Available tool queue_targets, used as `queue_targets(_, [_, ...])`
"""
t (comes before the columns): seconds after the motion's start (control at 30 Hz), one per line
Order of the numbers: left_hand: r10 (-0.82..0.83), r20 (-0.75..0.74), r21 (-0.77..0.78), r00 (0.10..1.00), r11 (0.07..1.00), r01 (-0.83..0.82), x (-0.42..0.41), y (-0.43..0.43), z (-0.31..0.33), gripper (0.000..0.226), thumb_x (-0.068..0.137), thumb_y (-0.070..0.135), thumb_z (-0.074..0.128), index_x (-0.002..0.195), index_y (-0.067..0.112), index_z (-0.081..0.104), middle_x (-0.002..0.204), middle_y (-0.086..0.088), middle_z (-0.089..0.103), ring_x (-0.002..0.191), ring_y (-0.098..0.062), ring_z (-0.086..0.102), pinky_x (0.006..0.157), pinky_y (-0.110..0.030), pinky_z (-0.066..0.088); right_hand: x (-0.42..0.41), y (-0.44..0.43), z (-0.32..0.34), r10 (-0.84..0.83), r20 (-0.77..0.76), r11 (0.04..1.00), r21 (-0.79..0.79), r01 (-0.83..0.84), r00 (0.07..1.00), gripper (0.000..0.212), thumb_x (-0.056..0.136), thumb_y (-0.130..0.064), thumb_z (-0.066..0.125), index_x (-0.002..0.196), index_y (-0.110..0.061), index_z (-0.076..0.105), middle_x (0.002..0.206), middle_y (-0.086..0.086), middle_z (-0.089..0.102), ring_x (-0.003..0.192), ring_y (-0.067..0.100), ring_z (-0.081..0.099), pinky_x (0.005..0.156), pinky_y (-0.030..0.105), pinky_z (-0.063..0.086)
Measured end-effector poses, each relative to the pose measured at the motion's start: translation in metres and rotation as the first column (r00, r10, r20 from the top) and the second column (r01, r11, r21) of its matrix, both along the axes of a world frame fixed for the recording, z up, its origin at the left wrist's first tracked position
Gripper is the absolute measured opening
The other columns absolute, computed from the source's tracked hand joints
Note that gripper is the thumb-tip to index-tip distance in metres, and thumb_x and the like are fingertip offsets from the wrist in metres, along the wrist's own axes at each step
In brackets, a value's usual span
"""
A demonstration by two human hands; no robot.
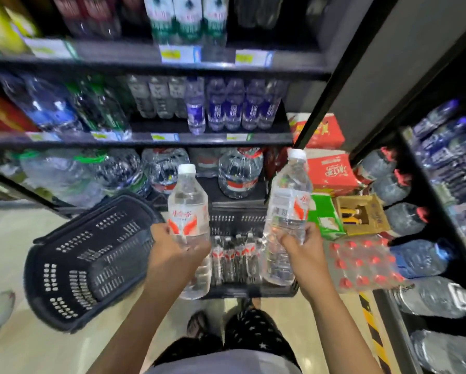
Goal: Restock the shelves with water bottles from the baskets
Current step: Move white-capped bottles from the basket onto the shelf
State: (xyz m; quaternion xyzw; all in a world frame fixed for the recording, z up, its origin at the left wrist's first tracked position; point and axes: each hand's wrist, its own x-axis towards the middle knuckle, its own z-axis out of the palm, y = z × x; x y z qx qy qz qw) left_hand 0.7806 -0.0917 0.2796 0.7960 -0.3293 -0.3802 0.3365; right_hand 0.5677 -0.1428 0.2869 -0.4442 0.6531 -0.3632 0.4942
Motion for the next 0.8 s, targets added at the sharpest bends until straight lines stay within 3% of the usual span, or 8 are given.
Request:
queue_targets(0.1, [-0.084,0.003,-0.082,0.996,0.993,0.084,-0.009,-0.01,0.025,0.063,0.072,0.021,0.082,0.11,0.019,0.031,0.089,0.01,0.057,0.074,-0.001,0.058,0.055,-0.015,0.039,-0.008,-0.004,0.026,0.024,0.031,0.997,-0.075,-0.022,0.999,0.044,0.076,-0.019,0.074,0.107,-0.014,0.043,0.091,-0.011,0.054,0.071,-0.013,0.054,0.064,0.008,0.04])
queue_targets(0.23, [-0.136,0.02,-0.169,0.991,0.976,0.137,-0.029,-0.027,0.055,0.066,0.07,0.022,0.083,0.111,0.023,0.032,0.09,0.013,0.063,0.075,0.001,0.063,0.059,-0.02,0.044,-0.027,-0.02,0.049,0.024,0.057,0.992,-0.124,-0.017,0.998,0.038,0.083,-0.01,0.069,0.108,-0.026,0.044,0.104,-0.006,0.063,0.083,-0.003,0.057,0.067,0.023,0.042])
queue_targets(0.33, [-0.134,0.001,-0.225,0.991,0.966,0.131,-0.043,-0.051,0.073,0.067,0.07,0.026,0.082,0.114,0.029,0.031,0.094,0.014,0.061,0.082,-0.005,0.063,0.064,-0.027,0.046,-0.046,-0.042,0.066,0.053,0.06,0.98,-0.196,-0.04,0.997,0.047,0.089,-0.01,0.064,0.127,-0.022,0.04,0.098,-0.023,0.047,0.08,-0.006,0.044,0.072,0.015,0.032])
queue_targets(0.43, [-0.117,-0.035,-0.305,0.993,0.947,0.101,-0.056,-0.082,0.089,0.065,0.073,0.031,0.081,0.118,0.029,0.034,0.097,0.017,0.059,0.089,-0.006,0.062,0.071,-0.029,0.047,-0.062,-0.07,0.083,0.125,0.089,0.972,-0.21,-0.104,0.988,0.06,0.089,-0.025,0.064,0.142,-0.018,0.036,0.108,-0.027,0.041,0.107,-0.002,0.04,0.089,0.014,0.029])
queue_targets(0.5, [-0.101,-0.095,-0.339,0.99,0.939,0.064,-0.063,-0.103,0.098,0.06,0.075,0.041,0.077,0.119,0.029,0.039,0.1,0.016,0.06,0.091,-0.01,0.064,0.076,-0.034,0.052,-0.066,-0.087,0.095,0.166,0.081,0.959,-0.245,-0.142,0.983,0.07,0.076,-0.048,0.064,0.139,-0.023,0.044,0.127,-0.022,0.052,0.117,0.001,0.051,0.101,0.027,0.039])
queue_targets(0.63, [-0.14,-0.228,-0.418,0.964,0.908,0.033,-0.075,-0.133,0.114,0.067,0.065,0.065,0.063,0.12,0.032,0.044,0.107,0.007,0.066,0.086,-0.018,0.071,0.082,-0.051,0.056,-0.069,-0.122,0.105,0.172,0.162,0.952,-0.279,-0.122,0.972,0.049,0.071,-0.049,0.052,0.114,-0.029,0.06,0.108,-0.011,0.07,0.102,0.004,0.064,0.093,0.036,0.049])
queue_targets(0.73, [-0.165,-0.24,-0.468,0.957,0.883,0.035,-0.079,-0.154,0.125,0.042,0.076,0.051,0.063,0.112,0.034,0.047,0.1,0.007,0.066,0.081,-0.007,0.07,0.08,-0.036,0.058,-0.067,-0.148,0.111,0.184,0.233,0.959,-0.254,-0.123,0.955,0.036,0.08,-0.043,0.054,0.11,-0.025,0.062,0.106,-0.005,0.07,0.103,0.015,0.064,0.092,0.041,0.051])
queue_targets(0.8, [-0.179,-0.181,-0.484,0.967,0.872,0.071,-0.079,-0.172,0.136,0.038,0.085,0.044,0.062,0.117,0.031,0.046,0.103,0.014,0.063,0.091,-0.001,0.066,0.082,-0.025,0.054,-0.065,-0.165,0.113,0.209,0.275,0.957,-0.257,-0.138,0.938,0.041,0.076,-0.046,0.06,0.111,-0.023,0.063,0.106,-0.001,0.071,0.103,0.018,0.066,0.09,0.04,0.052])
